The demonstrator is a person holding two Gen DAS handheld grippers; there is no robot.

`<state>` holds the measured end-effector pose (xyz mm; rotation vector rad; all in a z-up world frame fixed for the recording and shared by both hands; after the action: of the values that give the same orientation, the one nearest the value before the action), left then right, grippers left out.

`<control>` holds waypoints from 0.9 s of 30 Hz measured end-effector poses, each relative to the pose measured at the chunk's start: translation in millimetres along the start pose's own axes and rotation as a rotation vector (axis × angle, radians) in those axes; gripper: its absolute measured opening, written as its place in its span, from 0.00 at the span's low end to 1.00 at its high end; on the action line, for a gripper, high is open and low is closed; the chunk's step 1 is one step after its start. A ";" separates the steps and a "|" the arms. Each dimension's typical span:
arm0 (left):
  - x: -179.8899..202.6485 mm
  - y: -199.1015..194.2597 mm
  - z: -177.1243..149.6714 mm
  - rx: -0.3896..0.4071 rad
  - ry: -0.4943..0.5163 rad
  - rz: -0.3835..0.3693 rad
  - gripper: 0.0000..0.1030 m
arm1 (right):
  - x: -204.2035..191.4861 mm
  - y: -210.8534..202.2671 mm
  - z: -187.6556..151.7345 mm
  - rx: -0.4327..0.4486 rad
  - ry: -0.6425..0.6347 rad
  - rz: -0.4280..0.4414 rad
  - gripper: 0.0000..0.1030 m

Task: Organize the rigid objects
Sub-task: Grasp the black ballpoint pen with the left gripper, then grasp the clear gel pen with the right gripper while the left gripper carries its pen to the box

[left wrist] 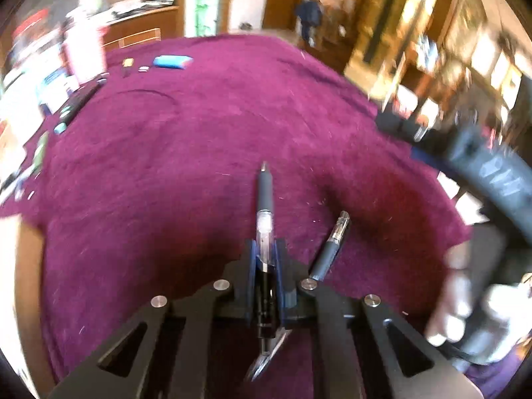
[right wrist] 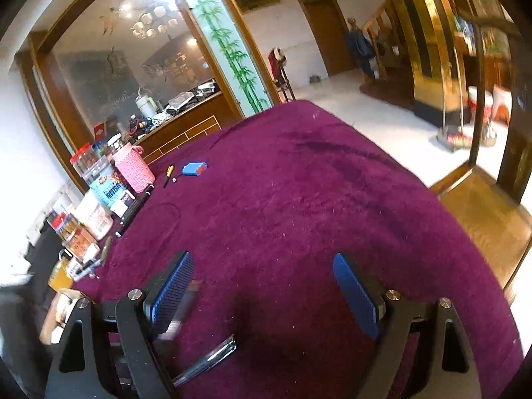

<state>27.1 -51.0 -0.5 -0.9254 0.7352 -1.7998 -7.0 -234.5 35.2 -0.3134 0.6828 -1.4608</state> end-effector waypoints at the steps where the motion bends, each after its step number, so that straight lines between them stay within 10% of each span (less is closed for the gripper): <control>1: -7.9 -16.8 -2.2 0.026 -0.027 -0.017 0.10 | -2.6 1.5 0.3 0.000 -0.018 -0.002 0.86; 8: -61.4 -134.3 -38.4 0.202 -0.134 -0.061 0.10 | -25.1 13.8 -6.5 -0.042 -0.141 0.031 0.86; 14: -132.0 -198.3 -82.9 0.330 -0.182 0.164 0.10 | -69.8 10.8 -25.7 -0.220 -0.167 0.227 0.86; 18: -183.2 -215.5 -107.9 0.343 -0.282 0.253 0.10 | -98.8 3.4 -45.7 -0.302 -0.245 0.142 0.82; 22: -217.0 -223.9 -122.2 0.347 -0.356 0.290 0.10 | -118.6 25.6 -58.8 -0.375 -0.302 0.044 0.66; 27: -227.4 -232.1 -135.9 0.356 -0.370 0.281 0.10 | -139.7 39.2 -68.8 -0.336 -0.426 -0.051 0.24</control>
<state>-136.6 256.5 51.3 -0.8351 0.2797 -1.3998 -12.0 -80.2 -8.6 -0.8800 0.5704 -1.2662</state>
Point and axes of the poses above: each gripper's, at about its wrist camera, not at the fingertips, and y roughly the way its jaws point, x to its right, z to its top, the point moved 4 cm from there along y, roughly the way its jaws point, and after that the axes turned 10 degrees about -y, right-handed, at the moved point
